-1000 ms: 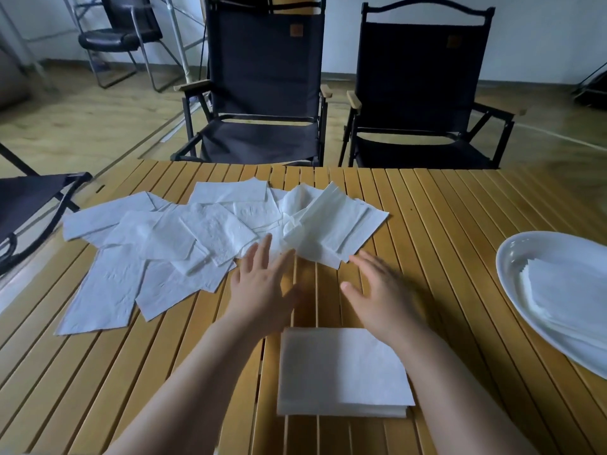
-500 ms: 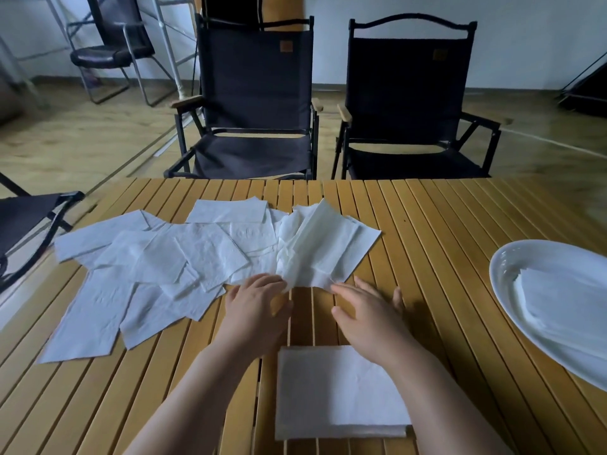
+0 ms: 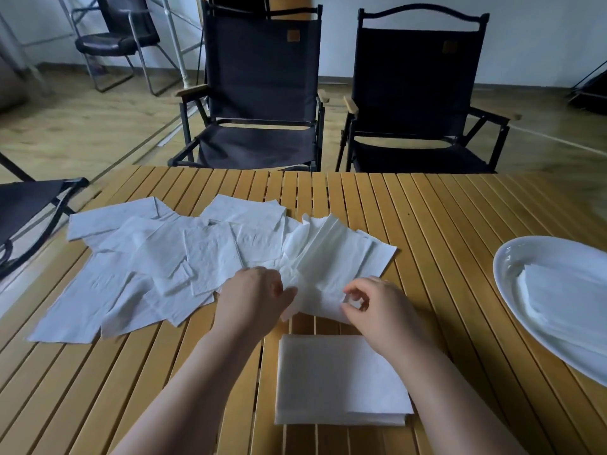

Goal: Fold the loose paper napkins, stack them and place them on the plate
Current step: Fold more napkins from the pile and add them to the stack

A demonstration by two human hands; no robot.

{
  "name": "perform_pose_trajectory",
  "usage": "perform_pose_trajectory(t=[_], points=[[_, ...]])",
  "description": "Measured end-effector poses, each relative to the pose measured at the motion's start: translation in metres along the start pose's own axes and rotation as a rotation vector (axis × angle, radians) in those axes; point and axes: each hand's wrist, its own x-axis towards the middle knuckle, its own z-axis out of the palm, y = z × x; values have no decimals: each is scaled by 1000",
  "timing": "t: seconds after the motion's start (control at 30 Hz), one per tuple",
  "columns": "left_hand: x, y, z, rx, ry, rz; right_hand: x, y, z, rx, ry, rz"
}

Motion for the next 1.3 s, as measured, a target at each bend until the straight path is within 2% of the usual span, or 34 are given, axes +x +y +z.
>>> perform_pose_trajectory(t=[0.07,0.27,0.77,0.93,1.13,1.3], points=[[-1,2,4,-73,39,46,2,-1,5,-25,25,-21],[-1,1,12,-34,-79,209,3,0,16,-22,-28,-34],[-3,4,8,-203,12,189,2,-4,17,-35,122,-44],[-3,3,10,-206,19,190,2,-5,13,6,74,-24],[-2,7,8,-172,73,291,0,-7,9,-5,14,-1],[-7,12,12,-86,-62,263,1,-7,10,-5,18,-12]])
